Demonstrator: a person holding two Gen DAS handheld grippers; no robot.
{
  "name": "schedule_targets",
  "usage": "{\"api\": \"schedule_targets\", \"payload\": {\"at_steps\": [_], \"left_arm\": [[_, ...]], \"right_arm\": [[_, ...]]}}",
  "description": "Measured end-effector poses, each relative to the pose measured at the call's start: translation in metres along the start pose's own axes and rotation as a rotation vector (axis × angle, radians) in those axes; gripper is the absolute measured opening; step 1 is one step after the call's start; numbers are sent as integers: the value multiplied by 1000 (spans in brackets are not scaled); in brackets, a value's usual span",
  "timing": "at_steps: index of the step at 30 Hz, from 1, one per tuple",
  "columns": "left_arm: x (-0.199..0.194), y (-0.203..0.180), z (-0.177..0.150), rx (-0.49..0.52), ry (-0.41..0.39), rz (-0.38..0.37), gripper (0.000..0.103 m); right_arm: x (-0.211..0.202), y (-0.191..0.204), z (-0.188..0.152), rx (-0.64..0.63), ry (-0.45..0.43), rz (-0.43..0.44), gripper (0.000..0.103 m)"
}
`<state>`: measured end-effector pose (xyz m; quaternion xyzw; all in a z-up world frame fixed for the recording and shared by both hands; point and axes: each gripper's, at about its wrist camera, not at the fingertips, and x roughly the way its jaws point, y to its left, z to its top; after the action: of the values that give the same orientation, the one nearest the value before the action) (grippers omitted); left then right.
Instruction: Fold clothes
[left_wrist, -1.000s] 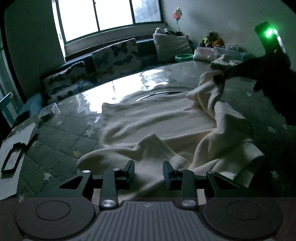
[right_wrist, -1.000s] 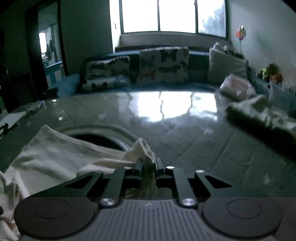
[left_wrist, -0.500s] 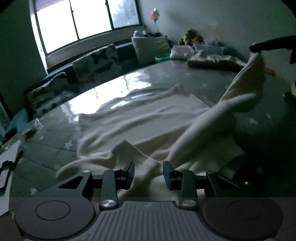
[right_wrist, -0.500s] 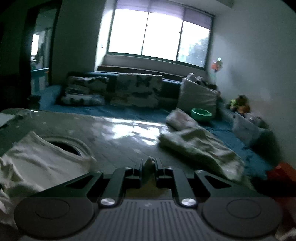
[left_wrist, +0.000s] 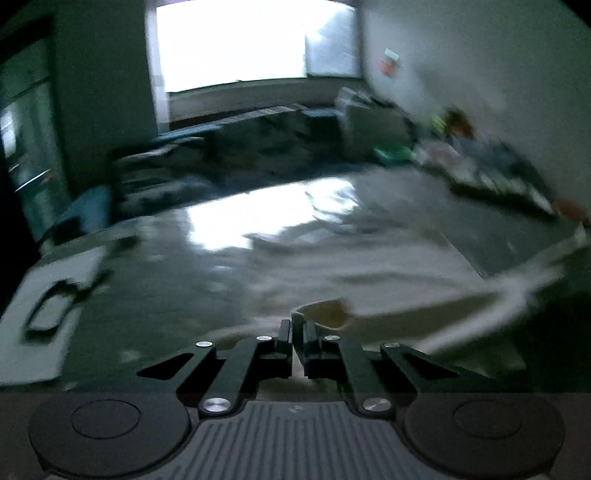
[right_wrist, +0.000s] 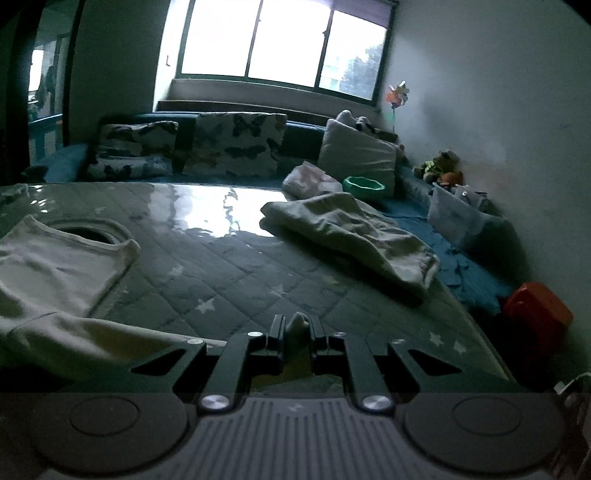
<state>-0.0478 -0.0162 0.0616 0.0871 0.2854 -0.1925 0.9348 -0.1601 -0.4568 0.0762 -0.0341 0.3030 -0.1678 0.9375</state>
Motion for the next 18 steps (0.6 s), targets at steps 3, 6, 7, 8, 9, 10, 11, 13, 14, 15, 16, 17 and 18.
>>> {"api": "schedule_targets", "payload": {"at_steps": [3, 6, 7, 8, 9, 10, 11, 13, 14, 15, 16, 17, 18], "left_arm": [[-28, 43, -2, -108, -34, 88, 5], [-36, 71, -13, -175, -10, 160, 5], [-36, 79, -18, -192, 4, 181, 5], [-37, 86, -22, -209, 18, 202, 5], [-37, 93, -27, -226, 31, 223, 5], [-37, 100, -31, -243, 45, 244, 5], [-37, 107, -36, -260, 59, 265, 5], [-38, 122, -44, -294, 87, 307, 6], [-38, 129, -49, -311, 101, 328, 6], [-38, 136, -53, -328, 115, 349, 6], [-38, 143, -58, -345, 129, 370, 6], [-39, 150, -62, -362, 143, 391, 6], [-39, 157, -67, -379, 157, 412, 8]], "right_arm": [[0, -6, -3, 7, 2, -15, 11], [-3, -11, -5, 13, -5, -26, 11], [-4, -12, -6, 9, -6, -29, 11], [-4, -12, -6, 5, -4, -34, 11], [-3, -12, -7, 1, -1, -39, 11], [-2, -11, -8, -3, 3, -44, 11], [-1, -10, -9, -6, 7, -48, 11], [5, -8, -11, -16, 22, -57, 12], [8, -6, -12, -22, 28, -62, 12], [11, -5, -13, -28, 34, -67, 12], [14, -4, -13, -33, 41, -70, 12], [16, -3, -14, -37, 49, -74, 12], [19, -2, -15, -40, 58, -79, 13]]}}
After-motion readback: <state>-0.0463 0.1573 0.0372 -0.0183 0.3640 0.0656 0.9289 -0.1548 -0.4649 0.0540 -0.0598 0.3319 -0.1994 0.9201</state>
